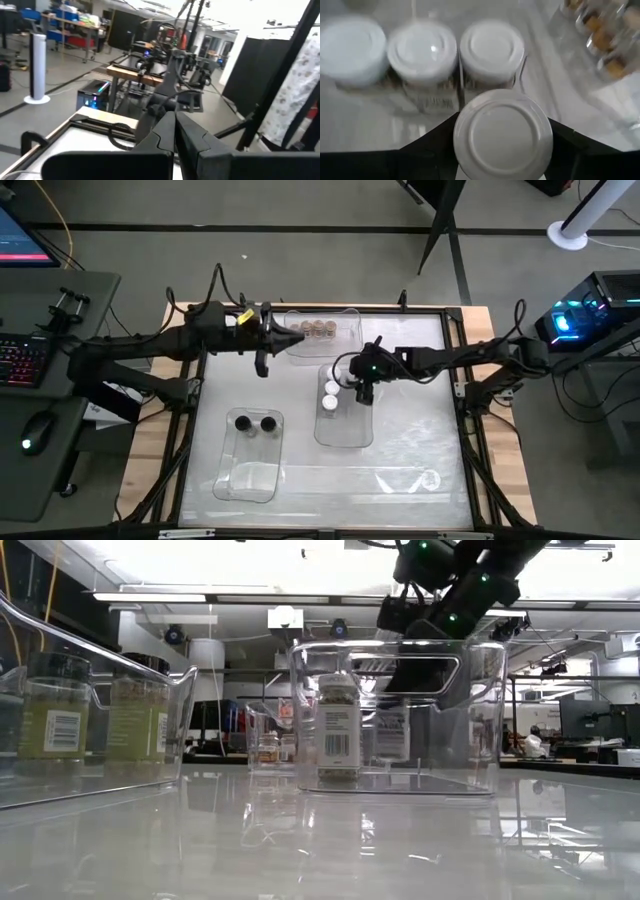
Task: Sort spices by type
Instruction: Put the white seasoning bottle into the bottom right transparent bin
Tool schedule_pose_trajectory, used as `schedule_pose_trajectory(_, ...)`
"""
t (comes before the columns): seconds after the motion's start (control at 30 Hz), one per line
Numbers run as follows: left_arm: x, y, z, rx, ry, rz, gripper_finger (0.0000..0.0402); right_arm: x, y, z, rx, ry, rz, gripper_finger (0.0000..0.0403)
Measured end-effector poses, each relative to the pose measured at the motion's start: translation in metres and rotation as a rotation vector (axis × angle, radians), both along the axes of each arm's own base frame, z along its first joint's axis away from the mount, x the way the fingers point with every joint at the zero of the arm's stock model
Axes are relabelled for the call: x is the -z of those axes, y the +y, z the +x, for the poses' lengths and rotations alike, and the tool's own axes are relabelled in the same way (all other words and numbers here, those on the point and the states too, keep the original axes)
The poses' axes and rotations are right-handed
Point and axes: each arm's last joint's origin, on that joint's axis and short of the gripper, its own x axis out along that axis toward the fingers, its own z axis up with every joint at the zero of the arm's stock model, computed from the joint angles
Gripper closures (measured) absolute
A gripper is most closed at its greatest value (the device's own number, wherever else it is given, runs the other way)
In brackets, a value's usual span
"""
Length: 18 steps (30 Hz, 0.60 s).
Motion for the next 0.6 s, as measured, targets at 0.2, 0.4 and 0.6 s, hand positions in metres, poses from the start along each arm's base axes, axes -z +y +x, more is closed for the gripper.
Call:
schedule_pose_trajectory(0.2, 0.004, 0.000, 0.000, 0.017, 0.038, 0.000, 0.0401, -0.003, -0.003, 0.002, -0.023, -0.029, -0.035, 0.0189)
schedule_pose_trajectory(0.4, 0.008, 0.000, 0.000, 0.017, 0.081, -0.005, 0.0401, -0.004, -0.003, 0.003, -0.017, -0.036, -0.031, 0.0187)
schedule_pose_trajectory(0.6, 0.010, 0.000, 0.000, 0.017, 0.106, -0.009, 0.0401, -0.004, -0.003, 0.003, 0.017, -0.046, 0.000, 0.0168)
